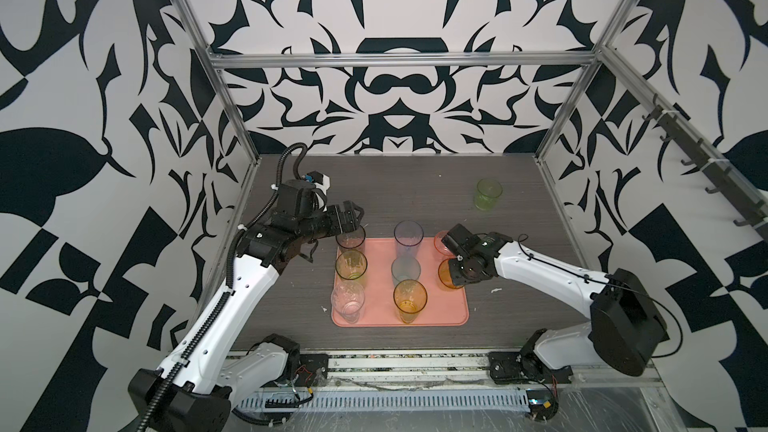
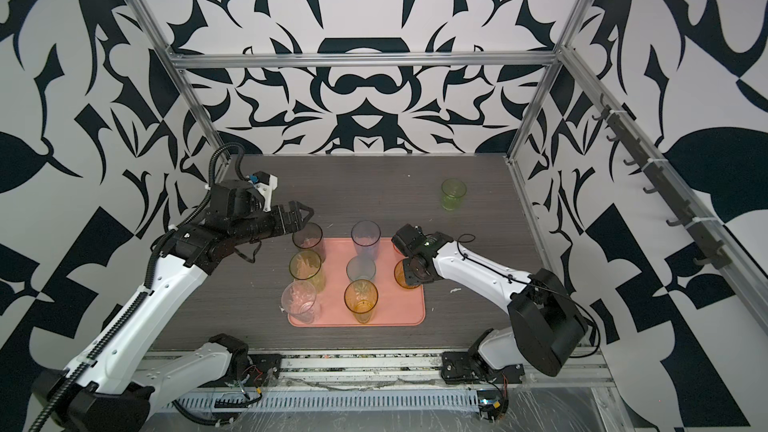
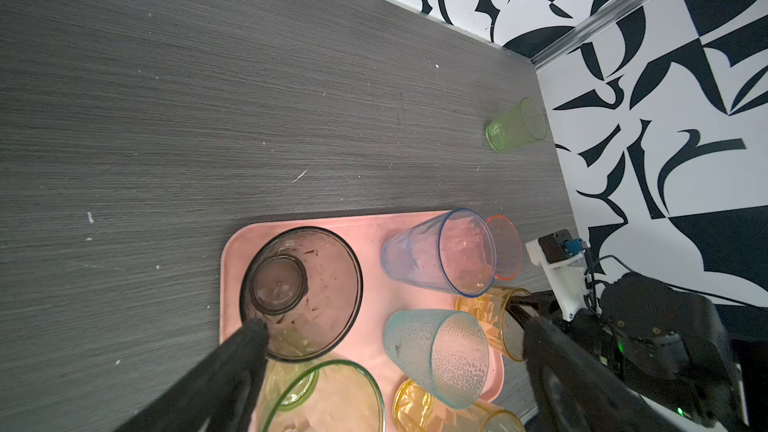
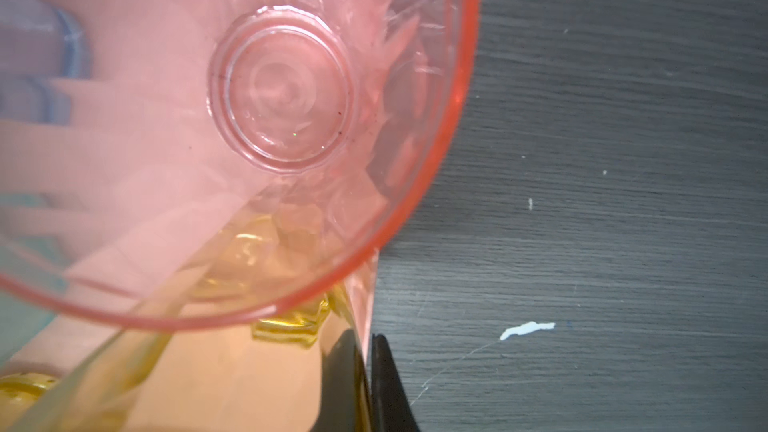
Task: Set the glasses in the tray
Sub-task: 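Lower the amber cup onto the tray beside the pink cup and open the right gripper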
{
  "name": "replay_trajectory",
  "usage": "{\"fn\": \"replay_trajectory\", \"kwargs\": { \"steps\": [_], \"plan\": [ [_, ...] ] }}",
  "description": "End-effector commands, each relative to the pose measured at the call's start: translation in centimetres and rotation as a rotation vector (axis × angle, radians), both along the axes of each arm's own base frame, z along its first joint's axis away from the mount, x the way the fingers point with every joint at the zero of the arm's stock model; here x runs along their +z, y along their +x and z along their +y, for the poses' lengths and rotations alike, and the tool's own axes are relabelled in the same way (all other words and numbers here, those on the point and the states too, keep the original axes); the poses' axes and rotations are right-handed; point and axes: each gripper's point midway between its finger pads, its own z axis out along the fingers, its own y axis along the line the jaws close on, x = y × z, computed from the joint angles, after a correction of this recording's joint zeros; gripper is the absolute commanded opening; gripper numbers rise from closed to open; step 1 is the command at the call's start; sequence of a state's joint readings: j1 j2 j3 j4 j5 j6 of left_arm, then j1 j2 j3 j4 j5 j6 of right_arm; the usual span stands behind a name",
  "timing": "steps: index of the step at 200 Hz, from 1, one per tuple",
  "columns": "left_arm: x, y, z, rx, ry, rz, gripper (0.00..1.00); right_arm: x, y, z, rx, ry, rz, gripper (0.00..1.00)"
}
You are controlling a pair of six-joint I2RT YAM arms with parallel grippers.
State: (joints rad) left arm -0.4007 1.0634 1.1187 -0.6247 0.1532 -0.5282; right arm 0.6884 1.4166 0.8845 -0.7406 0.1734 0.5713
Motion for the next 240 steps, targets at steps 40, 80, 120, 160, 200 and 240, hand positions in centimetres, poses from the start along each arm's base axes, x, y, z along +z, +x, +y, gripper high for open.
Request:
{"fn": "replay_trajectory", "kwargs": {
  "steps": [40,80,120,160,200,240],
  "plan": [
    [-0.5,-0.5,0.3,0.009,0.012,0.018,1.00,0.4,0.7,1.1,0.011,0.029,0.012,0.01],
    [-0.5,-0.7,0.5,0.015,0.016,0.018,0.99,0.5,0.8,1.1,0.010,0.029,0.013,0.12],
    [-0.5,-0.7,0.5,0.017,0.010,0.019,0.99,1.0,0.8,1.5,0.013,0.043,0.015,0.16],
    [-0.4,-0.8,0.5,0.017,0.009,0.014,0.99,1.5,0.9,1.1,0.009,0.021,0.010,0.24],
    [-0.5,-0.8,0.5,0.015,0.009,0.015,0.99,2.3,1.0,0.7,0.005,0.008,-0.006,0.30],
    [-0.4,-0.9,0.7,0.020,0.013,0.007,1.00,4.3,2.0,0.0,0.003,-0.031,-0.069,0.30]
  ]
}}
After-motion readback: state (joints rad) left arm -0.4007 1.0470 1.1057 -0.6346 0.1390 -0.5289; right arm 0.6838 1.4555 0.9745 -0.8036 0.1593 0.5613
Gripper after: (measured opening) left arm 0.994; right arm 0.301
